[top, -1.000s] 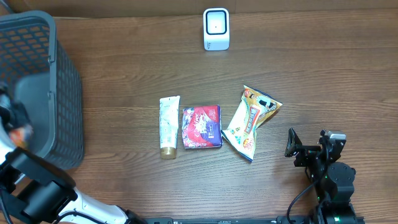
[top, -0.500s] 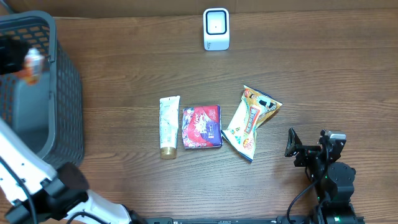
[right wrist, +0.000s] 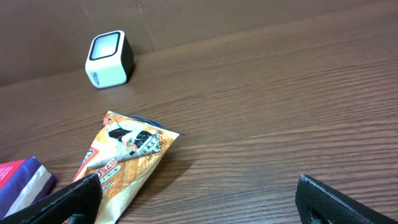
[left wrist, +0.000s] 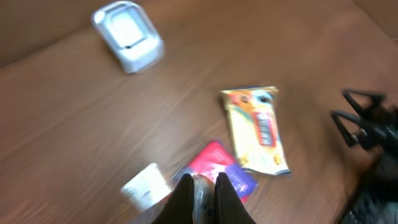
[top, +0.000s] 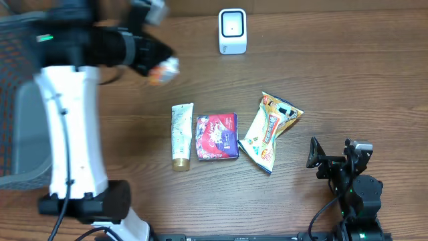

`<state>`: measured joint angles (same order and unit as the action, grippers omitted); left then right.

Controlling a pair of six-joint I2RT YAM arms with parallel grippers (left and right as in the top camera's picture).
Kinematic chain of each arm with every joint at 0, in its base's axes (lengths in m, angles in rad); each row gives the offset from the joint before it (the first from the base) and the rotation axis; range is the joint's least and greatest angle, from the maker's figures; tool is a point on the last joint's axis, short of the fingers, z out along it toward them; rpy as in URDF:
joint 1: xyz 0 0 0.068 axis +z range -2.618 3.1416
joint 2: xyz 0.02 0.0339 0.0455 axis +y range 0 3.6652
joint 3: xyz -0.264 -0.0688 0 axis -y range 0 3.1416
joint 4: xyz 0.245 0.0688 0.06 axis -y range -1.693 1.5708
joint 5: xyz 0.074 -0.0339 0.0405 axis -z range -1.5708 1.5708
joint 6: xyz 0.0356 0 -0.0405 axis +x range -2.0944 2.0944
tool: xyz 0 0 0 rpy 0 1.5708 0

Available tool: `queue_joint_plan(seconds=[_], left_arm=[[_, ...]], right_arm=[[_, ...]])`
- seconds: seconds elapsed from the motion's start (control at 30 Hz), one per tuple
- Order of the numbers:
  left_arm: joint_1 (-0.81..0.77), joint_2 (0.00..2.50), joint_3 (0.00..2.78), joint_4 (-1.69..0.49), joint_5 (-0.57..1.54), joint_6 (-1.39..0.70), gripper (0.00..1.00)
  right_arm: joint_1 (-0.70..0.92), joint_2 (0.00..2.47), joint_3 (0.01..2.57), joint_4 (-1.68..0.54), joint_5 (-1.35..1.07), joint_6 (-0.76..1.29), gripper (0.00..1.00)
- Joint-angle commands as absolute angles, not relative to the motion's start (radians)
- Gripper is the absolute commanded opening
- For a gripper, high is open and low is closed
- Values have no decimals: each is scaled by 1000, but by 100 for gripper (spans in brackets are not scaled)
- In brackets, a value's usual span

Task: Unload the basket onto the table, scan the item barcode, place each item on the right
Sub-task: 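Carry the tissue pack to table center and release it near the snack bag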

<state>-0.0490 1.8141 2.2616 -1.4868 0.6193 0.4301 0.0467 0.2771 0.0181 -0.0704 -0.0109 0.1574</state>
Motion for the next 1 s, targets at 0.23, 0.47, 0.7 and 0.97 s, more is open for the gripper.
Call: queue_joint_plan(seconds=[0.23,0.47,0.7,0.97], left_arm=[[-390,1806,1702,-971,486,313,4],[-406,1806,1407,-611,491,81,4],[-421,1806,1294,-499,659,27,4],[-431,1806,1292,-273,1039,-6,4]], right_arm=[[51,278,8,-63,-2,159,100],[51,278,8,-62,-2,159,100],[51,278,8,-58,-2,159,100],[51,278,8,-58,-2,159,100]])
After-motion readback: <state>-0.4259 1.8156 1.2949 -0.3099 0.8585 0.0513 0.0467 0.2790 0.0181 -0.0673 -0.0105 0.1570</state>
